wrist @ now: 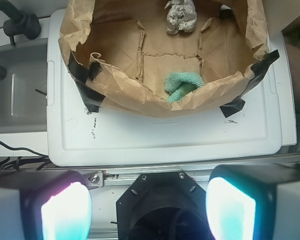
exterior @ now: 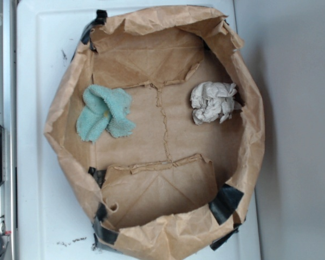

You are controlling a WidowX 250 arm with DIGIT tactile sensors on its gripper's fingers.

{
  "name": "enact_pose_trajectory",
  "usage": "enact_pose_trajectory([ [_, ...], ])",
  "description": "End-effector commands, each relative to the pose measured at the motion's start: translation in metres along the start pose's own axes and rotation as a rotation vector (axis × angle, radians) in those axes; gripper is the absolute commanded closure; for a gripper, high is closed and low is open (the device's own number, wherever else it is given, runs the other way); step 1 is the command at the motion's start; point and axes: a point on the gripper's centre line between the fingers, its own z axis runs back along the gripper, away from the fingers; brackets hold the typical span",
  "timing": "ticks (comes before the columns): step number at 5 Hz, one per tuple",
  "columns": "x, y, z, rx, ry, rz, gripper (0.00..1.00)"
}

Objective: Grab the blue cloth.

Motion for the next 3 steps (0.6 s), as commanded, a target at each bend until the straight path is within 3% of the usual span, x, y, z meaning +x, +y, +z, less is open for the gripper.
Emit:
enact_pose_trajectory([
  [1, 0.000, 0.000, 0.000, 0.000, 0.000, 0.000, 0.00],
  [2, 0.000, 0.000, 0.000, 0.000, 0.000, 0.000, 0.00],
  [3, 0.048, 0.004, -0.005, 0.033, 0.005, -0.063, 0.00],
])
